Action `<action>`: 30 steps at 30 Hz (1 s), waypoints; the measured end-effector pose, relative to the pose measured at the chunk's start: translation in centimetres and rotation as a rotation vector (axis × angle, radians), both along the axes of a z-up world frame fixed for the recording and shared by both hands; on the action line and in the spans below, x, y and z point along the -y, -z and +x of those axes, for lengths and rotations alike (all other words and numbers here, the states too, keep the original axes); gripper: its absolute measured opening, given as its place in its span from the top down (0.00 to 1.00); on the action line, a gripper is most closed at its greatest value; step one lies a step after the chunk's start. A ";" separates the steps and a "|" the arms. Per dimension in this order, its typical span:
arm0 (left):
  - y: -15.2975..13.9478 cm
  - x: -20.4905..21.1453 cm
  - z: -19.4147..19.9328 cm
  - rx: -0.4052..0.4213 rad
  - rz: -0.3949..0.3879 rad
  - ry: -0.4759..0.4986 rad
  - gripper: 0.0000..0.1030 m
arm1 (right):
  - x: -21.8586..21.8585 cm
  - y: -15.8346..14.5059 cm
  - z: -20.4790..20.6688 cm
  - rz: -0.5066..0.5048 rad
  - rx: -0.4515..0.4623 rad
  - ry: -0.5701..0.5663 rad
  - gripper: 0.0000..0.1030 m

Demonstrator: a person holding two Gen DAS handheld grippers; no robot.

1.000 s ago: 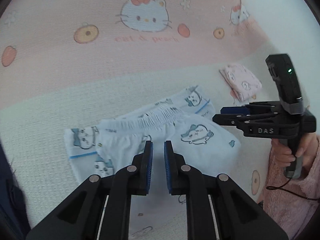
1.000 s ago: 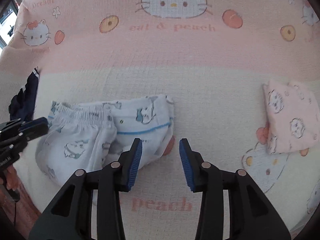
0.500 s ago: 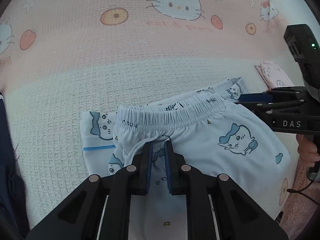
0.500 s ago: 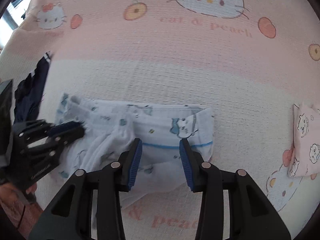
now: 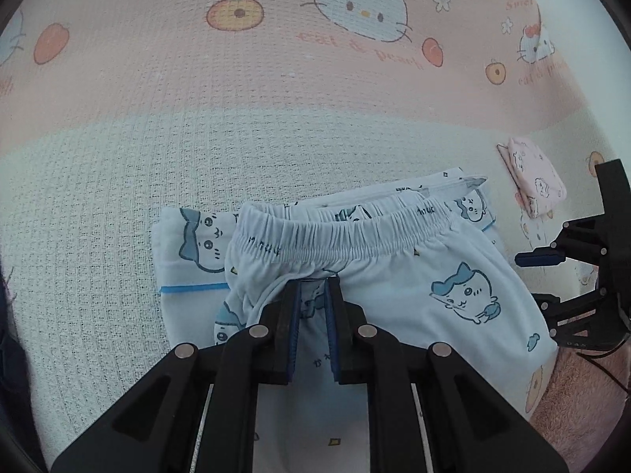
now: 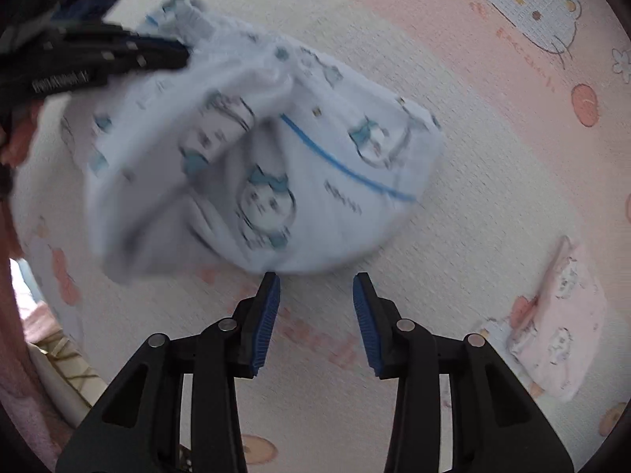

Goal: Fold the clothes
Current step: 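Release the cuffs and press the folded pants flat with both grippers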

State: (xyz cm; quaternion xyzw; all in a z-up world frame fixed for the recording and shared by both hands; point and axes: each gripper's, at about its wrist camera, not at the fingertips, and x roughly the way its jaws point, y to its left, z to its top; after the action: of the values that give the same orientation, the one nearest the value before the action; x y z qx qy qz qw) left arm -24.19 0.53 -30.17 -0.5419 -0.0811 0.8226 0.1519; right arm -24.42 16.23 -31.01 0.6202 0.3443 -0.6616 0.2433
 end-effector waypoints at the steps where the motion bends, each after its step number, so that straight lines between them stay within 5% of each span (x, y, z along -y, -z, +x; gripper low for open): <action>1: -0.4 -0.1 0.2 0.001 -0.014 -0.006 0.87 | -0.6 -0.1 0.0 0.012 -0.015 0.024 0.62; 7: -3.5 -3.1 2.4 -0.065 -0.009 0.085 0.86 | -1.1 -5.0 -1.7 -0.351 -0.047 0.224 0.61; 12: -2.5 -3.9 2.7 -0.020 0.035 0.053 0.86 | 2.2 -0.6 -2.6 -0.335 0.148 0.144 0.58; 17: -1.1 -4.4 2.2 -0.022 0.022 0.039 0.86 | 3.9 -1.5 -1.4 -0.363 0.124 0.058 0.57; 27: -0.7 -4.0 1.5 -0.010 0.022 0.029 0.85 | -0.6 -0.2 2.8 -0.093 0.119 -0.094 0.58; 30: -1.7 -4.1 2.0 -0.017 0.004 0.032 0.85 | -2.9 -2.1 2.2 -0.178 0.107 0.033 0.58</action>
State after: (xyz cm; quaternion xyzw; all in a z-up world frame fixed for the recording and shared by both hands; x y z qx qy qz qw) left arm -22.21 4.66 -28.50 -0.5360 -0.0728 0.8244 0.1666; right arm -22.19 19.17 -28.89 0.6362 0.2604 -0.6593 0.3045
